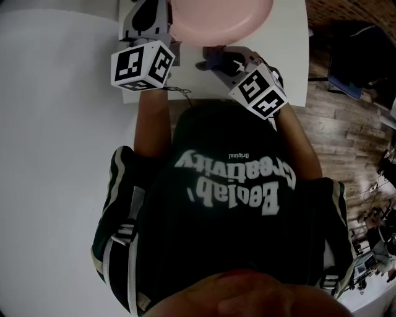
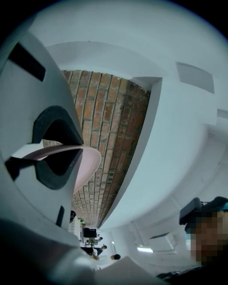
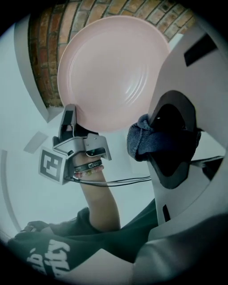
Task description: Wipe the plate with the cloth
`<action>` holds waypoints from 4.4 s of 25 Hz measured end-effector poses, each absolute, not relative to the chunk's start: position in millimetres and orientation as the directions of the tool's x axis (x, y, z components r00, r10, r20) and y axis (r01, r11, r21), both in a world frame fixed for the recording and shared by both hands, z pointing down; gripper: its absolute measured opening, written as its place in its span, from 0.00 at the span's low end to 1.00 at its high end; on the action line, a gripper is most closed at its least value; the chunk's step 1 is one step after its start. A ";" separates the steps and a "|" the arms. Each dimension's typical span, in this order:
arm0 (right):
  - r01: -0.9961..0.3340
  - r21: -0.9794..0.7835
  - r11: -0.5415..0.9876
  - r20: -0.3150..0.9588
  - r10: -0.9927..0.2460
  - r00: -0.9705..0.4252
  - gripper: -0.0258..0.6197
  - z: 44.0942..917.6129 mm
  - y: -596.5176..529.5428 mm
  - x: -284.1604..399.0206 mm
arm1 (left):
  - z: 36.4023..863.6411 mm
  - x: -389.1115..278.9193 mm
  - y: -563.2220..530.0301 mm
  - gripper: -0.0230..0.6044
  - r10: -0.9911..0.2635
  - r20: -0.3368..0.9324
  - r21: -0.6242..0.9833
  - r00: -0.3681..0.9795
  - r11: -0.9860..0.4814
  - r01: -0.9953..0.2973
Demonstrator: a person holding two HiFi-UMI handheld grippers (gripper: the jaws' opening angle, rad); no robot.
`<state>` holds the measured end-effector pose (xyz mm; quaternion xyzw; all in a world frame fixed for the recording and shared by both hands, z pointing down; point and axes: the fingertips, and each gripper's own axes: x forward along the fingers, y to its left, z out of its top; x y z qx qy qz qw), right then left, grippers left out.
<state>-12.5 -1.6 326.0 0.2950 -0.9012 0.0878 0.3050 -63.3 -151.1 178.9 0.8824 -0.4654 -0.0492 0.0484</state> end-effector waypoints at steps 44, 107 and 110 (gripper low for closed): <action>-0.613 0.101 0.784 0.334 -0.607 -0.721 0.22 242.7 6.0 26.3 | 219.7 -49.7 -170.7 0.07 -0.778 0.058 0.226 0.626 -0.600 -0.767; -0.829 0.277 0.485 0.248 -0.870 -0.426 0.23 267.3 -30.1 125.3 | 237.0 -25.4 -103.0 0.08 -0.833 0.129 -0.131 0.537 -0.552 -0.824; -0.877 0.205 0.434 0.171 -0.898 -0.405 0.24 254.6 -41.3 124.4 | 231.9 -26.2 -98.2 0.06 -0.797 0.092 -0.093 0.597 -0.603 -0.792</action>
